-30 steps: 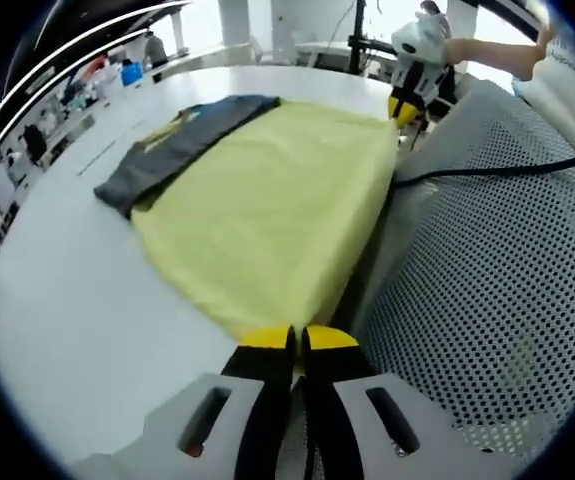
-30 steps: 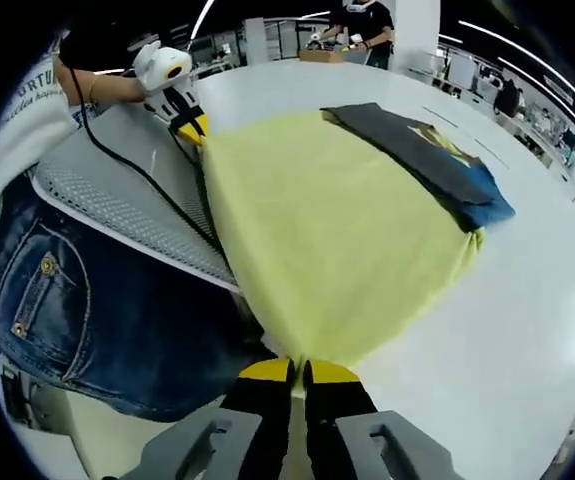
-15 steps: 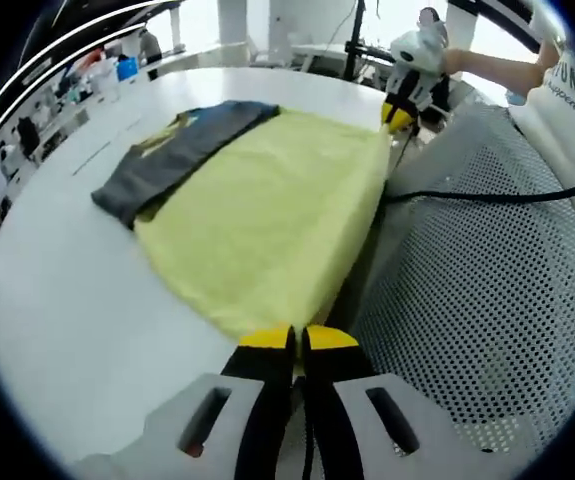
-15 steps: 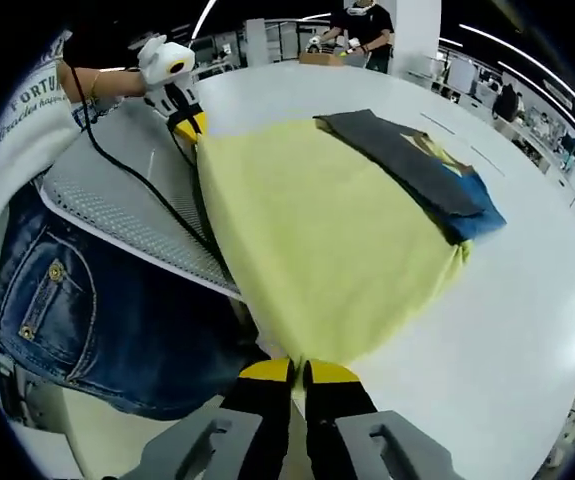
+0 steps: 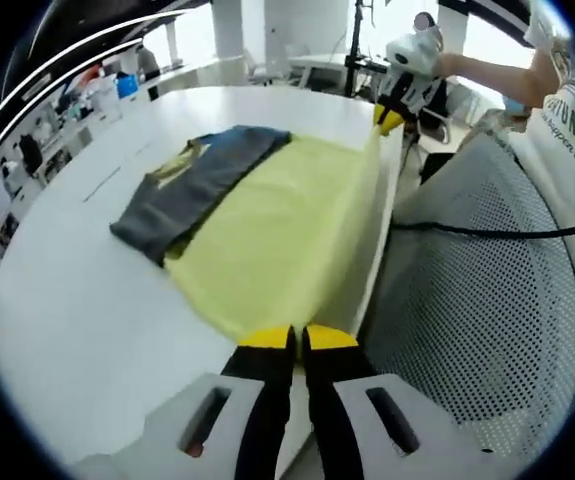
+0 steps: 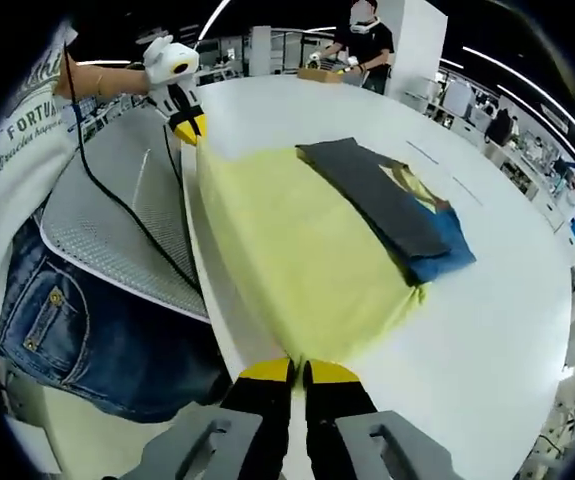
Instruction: Fold the garment on the visible template until the final outline fits inside the template.
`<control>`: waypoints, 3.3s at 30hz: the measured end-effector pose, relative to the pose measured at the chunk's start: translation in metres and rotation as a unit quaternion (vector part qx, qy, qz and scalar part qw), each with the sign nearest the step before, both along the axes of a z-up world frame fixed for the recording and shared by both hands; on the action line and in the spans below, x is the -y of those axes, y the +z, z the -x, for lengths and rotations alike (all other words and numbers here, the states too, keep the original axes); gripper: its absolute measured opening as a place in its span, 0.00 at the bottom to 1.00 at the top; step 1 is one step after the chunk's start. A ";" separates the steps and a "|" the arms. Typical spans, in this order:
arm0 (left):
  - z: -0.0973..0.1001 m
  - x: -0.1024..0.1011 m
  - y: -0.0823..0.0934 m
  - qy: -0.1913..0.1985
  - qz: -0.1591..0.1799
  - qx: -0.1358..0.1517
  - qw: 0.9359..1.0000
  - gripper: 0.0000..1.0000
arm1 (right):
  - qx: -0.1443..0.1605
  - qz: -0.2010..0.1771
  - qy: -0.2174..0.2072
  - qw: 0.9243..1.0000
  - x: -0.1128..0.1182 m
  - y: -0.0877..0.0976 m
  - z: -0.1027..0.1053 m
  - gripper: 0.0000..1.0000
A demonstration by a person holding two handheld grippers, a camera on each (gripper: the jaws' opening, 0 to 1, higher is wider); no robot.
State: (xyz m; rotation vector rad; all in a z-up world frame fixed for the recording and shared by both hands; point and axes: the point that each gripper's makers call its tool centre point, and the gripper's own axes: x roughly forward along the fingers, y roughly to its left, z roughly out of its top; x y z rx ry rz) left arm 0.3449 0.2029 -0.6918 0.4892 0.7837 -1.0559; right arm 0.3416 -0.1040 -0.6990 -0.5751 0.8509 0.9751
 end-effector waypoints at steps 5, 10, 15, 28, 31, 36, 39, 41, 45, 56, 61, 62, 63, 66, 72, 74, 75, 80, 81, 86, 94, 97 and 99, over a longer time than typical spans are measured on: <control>-0.008 0.001 0.007 -0.011 -0.006 0.005 1.000 0.00 | 0.016 0.007 0.006 1.000 0.000 0.007 -0.012 0.00; -0.021 0.001 0.016 -0.008 -0.008 0.006 1.000 0.00 | 0.030 0.011 0.011 0.999 0.000 0.014 -0.025 0.00; -0.036 0.002 0.024 -0.010 -0.005 0.019 1.000 0.00 | 0.045 0.008 0.005 0.999 0.001 0.021 -0.036 0.00; -0.069 0.008 0.046 -0.017 -0.001 0.057 0.998 0.00 | 0.088 0.000 -0.022 0.996 0.001 0.037 -0.074 0.00; -0.078 0.008 0.050 -0.016 0.001 0.065 0.998 0.00 | 0.098 -0.005 -0.031 0.995 0.001 0.041 -0.083 0.00; -0.087 0.008 0.055 -0.017 -0.003 0.073 0.997 0.00 | 0.108 -0.005 -0.034 0.994 0.001 0.047 -0.093 0.00; -0.095 0.008 0.060 -0.016 -0.004 0.082 0.996 0.00 | 0.115 -0.003 -0.034 0.993 0.001 0.051 -0.099 0.00; -0.099 0.008 0.063 -0.014 -0.001 0.086 0.996 0.00 | 0.120 -0.003 -0.035 0.992 0.002 0.054 -0.104 0.00; -0.111 0.007 0.067 -0.022 -0.019 0.107 0.994 0.00 | 0.134 -0.002 -0.037 0.990 0.001 0.063 -0.114 0.00; -0.138 0.006 0.077 -0.001 -0.006 0.121 0.993 0.00 | 0.158 0.003 -0.038 0.987 -0.001 0.075 -0.142 0.00; -0.153 0.007 0.080 -0.004 -0.007 0.135 0.991 0.00 | 0.165 -0.001 -0.048 0.985 -0.001 0.079 -0.152 0.00; -0.156 0.007 0.081 -0.005 -0.007 0.139 0.990 0.00 | 0.168 -0.002 -0.052 0.984 -0.001 0.080 -0.155 0.00; -0.159 0.006 0.081 -0.005 -0.007 0.141 0.990 0.00 | 0.171 -0.003 -0.053 0.984 -0.002 0.082 -0.158 0.00; -0.168 0.006 0.084 -0.003 -0.006 0.147 0.989 0.00 | 0.176 -0.004 -0.058 0.983 -0.003 0.084 -0.164 0.00; -0.188 0.008 0.088 -0.007 -0.012 0.175 0.984 0.00 | 0.186 -0.009 -0.077 0.980 -0.002 0.087 -0.187 0.00; -0.195 0.007 0.089 -0.004 -0.011 0.181 0.983 0.00 | 0.188 -0.009 -0.081 0.979 -0.002 0.088 -0.192 0.00; -0.198 0.007 0.089 0.000 -0.010 0.183 0.983 0.00 | 0.189 -0.009 -0.083 0.979 -0.002 0.088 -0.195 0.00; -0.216 0.005 0.093 0.017 -0.006 0.192 0.981 0.00 | 0.196 -0.011 -0.088 0.977 0.000 0.093 -0.208 0.00; -0.219 0.005 0.093 0.019 -0.005 0.193 0.981 0.00 | 0.198 -0.011 -0.089 0.976 0.000 0.094 -0.211 0.00; -0.235 0.007 0.094 0.032 -0.006 0.200 0.979 0.00 | 0.217 0.002 -0.100 0.971 0.001 0.098 -0.228 0.00; -0.258 0.004 0.085 0.056 -0.020 0.205 0.977 0.00 | 0.228 0.020 -0.112 0.967 -0.002 0.089 -0.256 0.00; -0.267 0.003 0.077 0.065 -0.020 0.195 0.979 0.00 | 0.225 0.022 -0.120 0.967 -0.002 0.083 -0.263 0.00; -0.272 0.003 0.070 0.066 -0.025 0.189 0.979 0.00 | 0.220 0.023 -0.128 0.967 -0.001 0.076 -0.269 0.00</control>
